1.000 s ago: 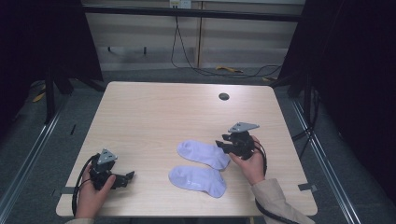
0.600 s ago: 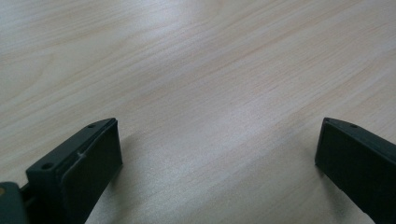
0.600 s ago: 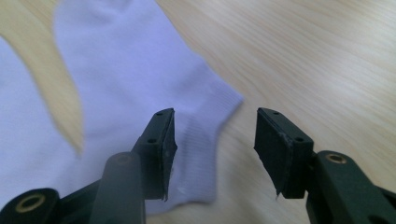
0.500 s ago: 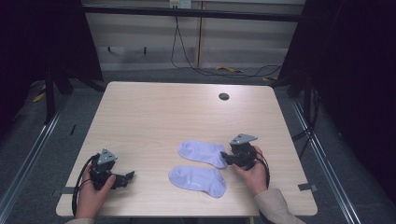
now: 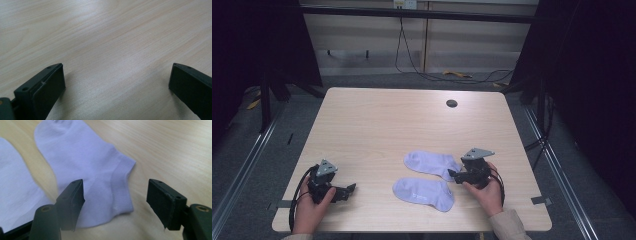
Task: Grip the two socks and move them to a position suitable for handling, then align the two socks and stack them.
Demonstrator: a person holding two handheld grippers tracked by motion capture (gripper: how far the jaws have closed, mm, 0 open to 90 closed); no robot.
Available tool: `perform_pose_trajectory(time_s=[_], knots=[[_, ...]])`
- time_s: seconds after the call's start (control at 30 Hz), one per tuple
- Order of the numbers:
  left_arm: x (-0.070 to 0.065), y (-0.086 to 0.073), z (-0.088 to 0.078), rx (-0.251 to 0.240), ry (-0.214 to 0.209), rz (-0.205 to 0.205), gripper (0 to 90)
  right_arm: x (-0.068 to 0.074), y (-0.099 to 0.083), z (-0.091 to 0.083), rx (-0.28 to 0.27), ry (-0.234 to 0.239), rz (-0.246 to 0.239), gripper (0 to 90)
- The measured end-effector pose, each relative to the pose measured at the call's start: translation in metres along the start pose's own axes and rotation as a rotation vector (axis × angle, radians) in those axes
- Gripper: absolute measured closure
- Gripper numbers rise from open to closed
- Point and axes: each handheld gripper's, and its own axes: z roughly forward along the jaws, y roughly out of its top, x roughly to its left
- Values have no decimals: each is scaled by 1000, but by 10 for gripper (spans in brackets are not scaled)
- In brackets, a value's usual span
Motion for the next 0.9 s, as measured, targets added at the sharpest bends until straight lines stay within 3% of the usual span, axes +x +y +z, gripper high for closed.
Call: perform_pose_trajectory(time_s=[0.27, 0.67, 0.77, 0.9], knots=[[0, 0, 0, -2, 0, -2, 0, 8, -6, -9, 3, 28, -20, 268], [-3, 2, 2, 1, 10, -7, 0, 18, -12, -23, 0, 28, -48, 297], [-7, 5, 4, 7, -1, -2, 1, 20, -15, -28, -11, 31, -39, 307], [-14, 13, 4, 5, -33, 13, 69, 24, -17, -33, -5, 38, -42, 323]])
